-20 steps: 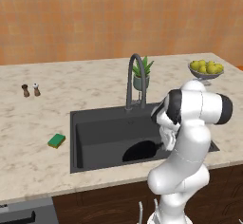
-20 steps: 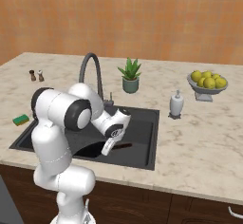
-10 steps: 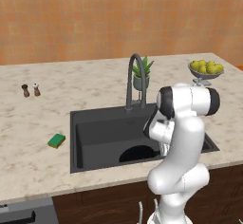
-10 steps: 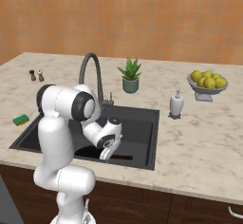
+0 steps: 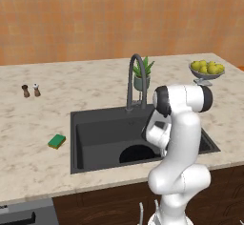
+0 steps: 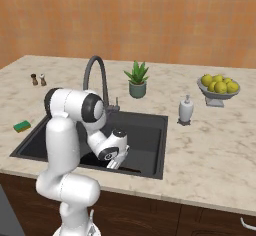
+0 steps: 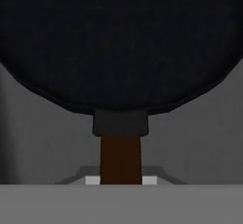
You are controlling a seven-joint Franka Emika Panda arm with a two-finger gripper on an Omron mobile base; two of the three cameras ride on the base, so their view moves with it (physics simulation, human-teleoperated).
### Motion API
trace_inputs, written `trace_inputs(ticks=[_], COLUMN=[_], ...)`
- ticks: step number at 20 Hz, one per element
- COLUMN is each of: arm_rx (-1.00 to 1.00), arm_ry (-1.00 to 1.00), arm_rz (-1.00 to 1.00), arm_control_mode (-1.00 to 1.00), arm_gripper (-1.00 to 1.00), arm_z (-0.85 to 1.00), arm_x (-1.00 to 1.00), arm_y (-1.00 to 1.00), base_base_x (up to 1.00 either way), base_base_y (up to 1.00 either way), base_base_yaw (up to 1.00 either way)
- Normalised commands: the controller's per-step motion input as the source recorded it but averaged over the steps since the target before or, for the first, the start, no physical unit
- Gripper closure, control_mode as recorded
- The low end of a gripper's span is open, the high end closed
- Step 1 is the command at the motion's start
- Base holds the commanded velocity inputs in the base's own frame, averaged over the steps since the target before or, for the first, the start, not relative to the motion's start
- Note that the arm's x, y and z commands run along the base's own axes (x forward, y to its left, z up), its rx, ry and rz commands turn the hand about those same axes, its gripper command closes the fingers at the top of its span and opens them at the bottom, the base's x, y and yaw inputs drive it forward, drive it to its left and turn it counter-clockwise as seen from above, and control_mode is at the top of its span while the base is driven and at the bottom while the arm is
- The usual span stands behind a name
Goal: Pick the pan and sponge and place them into the sink. Then turn on the water.
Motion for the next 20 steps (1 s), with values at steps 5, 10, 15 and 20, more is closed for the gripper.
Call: trace_inputs(ticks=[5,10,15,20], arm_rx=[0.0,0.06,0.15,0.08], arm_ry=[0.0,-0.03,0.0,0.0], arm_rz=[0.0,0.0,0.0,-0.08], arm_control_mode=[-1.0,-1.0,-1.0,-1.0], arm_gripper=[-1.0,-1.0,-1.0,-1.0], arm_z=[-0.05,0.26,0.99,1.0], arm_x=[0.0,0.0,0.0,0.0], arm_y=[0.02,0.07,0.0,-0.03], base_base_x=[0.0,0.0,0.0,0.0], base_base_y=[0.0,0.0,0.0,0.0], base_base_yaw=[0.0,0.0,0.0,0.0])
